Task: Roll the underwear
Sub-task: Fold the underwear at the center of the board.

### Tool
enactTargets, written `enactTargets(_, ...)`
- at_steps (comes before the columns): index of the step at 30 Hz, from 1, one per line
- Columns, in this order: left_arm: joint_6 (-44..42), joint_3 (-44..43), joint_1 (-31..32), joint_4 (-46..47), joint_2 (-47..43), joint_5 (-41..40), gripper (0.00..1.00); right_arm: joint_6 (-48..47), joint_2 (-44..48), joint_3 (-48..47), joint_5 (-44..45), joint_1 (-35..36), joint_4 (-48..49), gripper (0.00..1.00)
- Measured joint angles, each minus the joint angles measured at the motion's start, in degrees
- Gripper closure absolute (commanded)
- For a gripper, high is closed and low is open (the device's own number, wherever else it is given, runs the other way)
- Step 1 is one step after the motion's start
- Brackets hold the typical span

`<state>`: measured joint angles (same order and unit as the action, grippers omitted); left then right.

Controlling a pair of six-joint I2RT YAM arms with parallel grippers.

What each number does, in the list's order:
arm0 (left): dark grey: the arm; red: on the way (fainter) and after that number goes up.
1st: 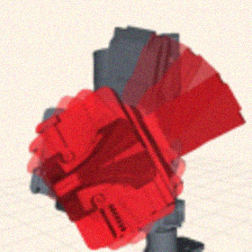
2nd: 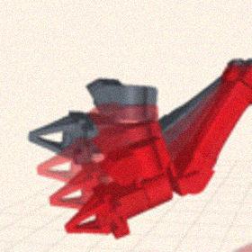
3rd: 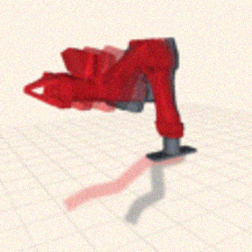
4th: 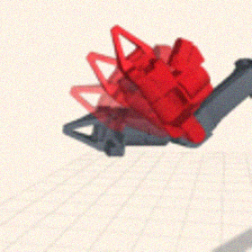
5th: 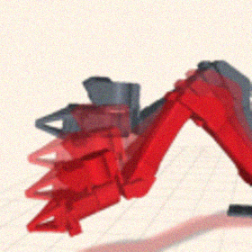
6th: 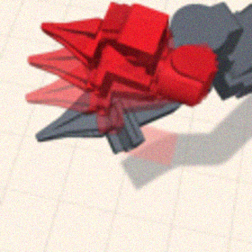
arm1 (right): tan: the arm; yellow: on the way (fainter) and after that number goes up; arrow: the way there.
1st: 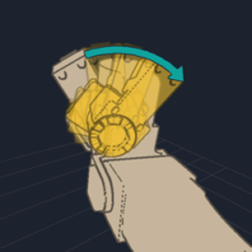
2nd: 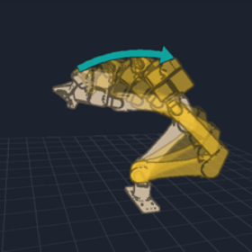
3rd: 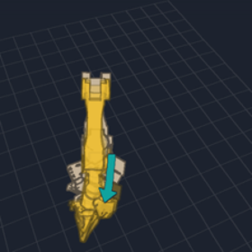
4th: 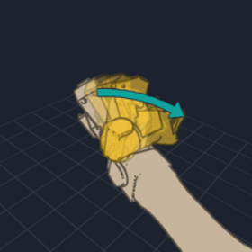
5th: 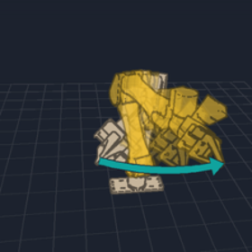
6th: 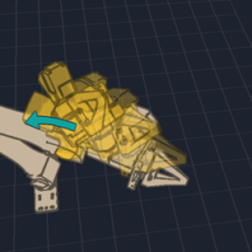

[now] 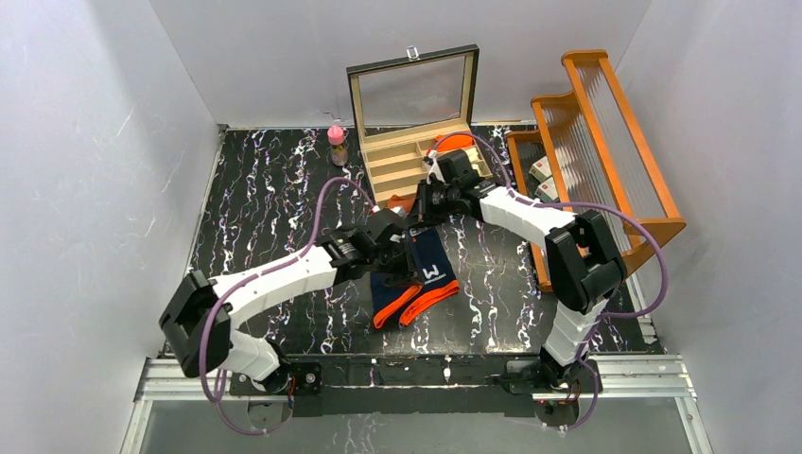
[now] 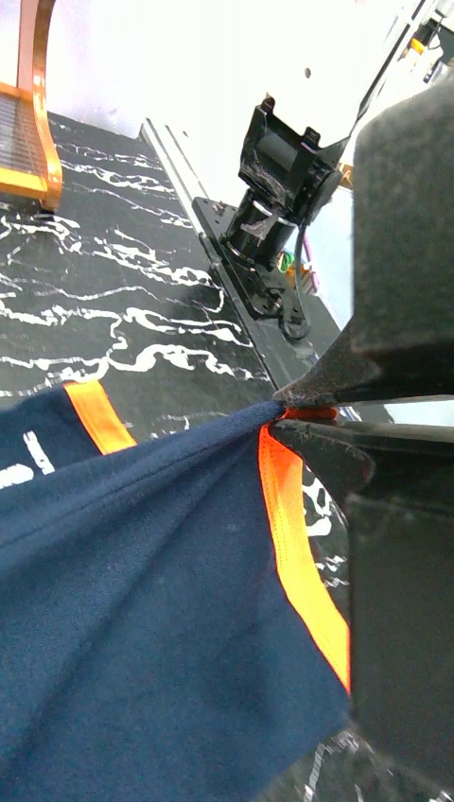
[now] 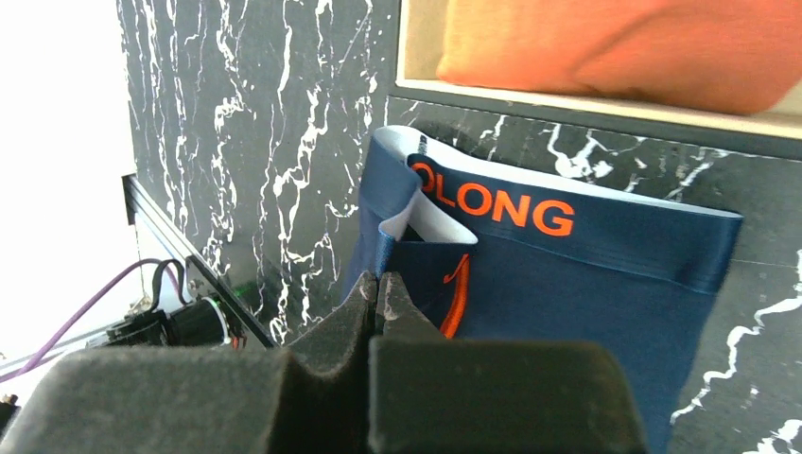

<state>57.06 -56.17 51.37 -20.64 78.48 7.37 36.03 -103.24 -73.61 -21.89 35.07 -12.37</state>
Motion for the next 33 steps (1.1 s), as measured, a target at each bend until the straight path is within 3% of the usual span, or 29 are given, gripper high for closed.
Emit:
enactTargets(20,0.45,-4.73,2.96,11.18,15.15,-2.17,1.0,-8.29,0.1,4.85,-5.16,-10.7,0.6,0.99)
enactTargets(33,0.79,-10.83,4.19,17.17,24.99,2.53,0.98,-10.1,-2.77,7.12,0.49,-11.53,-2.34,0.99)
